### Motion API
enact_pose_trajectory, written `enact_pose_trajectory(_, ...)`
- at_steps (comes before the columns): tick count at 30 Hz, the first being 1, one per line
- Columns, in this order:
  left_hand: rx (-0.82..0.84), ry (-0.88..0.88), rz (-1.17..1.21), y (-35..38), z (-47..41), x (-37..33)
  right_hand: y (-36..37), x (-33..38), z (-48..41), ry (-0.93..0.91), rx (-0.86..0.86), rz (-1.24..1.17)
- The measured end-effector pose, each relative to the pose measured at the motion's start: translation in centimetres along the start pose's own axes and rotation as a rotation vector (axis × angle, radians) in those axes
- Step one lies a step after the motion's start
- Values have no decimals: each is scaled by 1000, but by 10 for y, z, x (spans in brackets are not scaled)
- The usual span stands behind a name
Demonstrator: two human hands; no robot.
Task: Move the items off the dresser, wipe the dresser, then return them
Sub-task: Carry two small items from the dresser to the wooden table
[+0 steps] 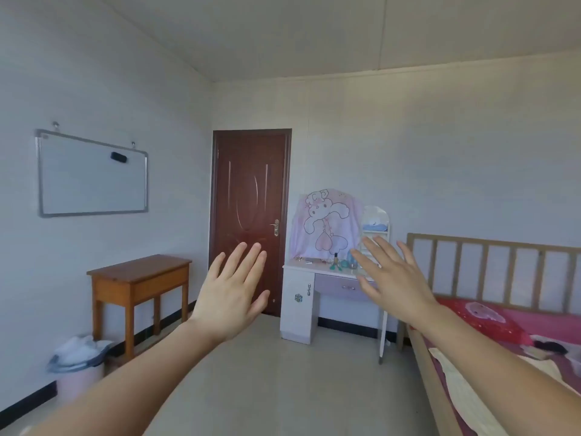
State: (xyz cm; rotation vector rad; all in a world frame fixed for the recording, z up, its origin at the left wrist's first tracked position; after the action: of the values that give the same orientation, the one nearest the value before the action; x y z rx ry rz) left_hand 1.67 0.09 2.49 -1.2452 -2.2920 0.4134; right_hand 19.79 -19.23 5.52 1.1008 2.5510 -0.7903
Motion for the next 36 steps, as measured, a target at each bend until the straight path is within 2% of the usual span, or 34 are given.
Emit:
enact_pose_trajectory(8, 41, -36, -11, 119, -50, 66, 114, 3, -60, -1, -62, 76)
enact_pose_trajectory(12, 99, -28, 12, 186, -67, 75, 169, -4, -69, -46, -10, 109)
enact_pose_trajectory(16, 111, -29, 20, 246, -91, 84, 227, -17, -87, -11, 66, 83)
enact_pose_trajectory(18, 112, -28, 6, 278, -111, 87, 260, -23, -96, -2, 46, 91)
enact_pose_trajectory(24, 123, -23, -7, 372, -179, 95, 376, -50, -138, -9, 95, 32)
enact_pose_trajectory(28, 117, -64, -27, 438, -203, 121, 466, -41, -172, 23, 108, -25)
enact_pose_trajectory(33, 201, -118, -59, 531, -204, 164, 575, -7, -197, -171, 132, -61)
enact_pose_trajectory(36, 233, -155, -62, 585, -214, 194, 634, 4, -217, -177, 124, -65)
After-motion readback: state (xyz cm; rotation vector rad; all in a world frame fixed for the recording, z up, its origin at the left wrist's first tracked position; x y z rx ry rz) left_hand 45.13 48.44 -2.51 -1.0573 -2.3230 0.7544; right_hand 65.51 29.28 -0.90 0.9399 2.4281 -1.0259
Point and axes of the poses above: each hand's wrist, its own z-axis away from the middle knuckle, its own y-axis out of the palm, x = y × z, the point moved 3 cm from there along -z, towards the middle knuckle, and after that the axes turned 1 degree about z, right-handed, at the moved point
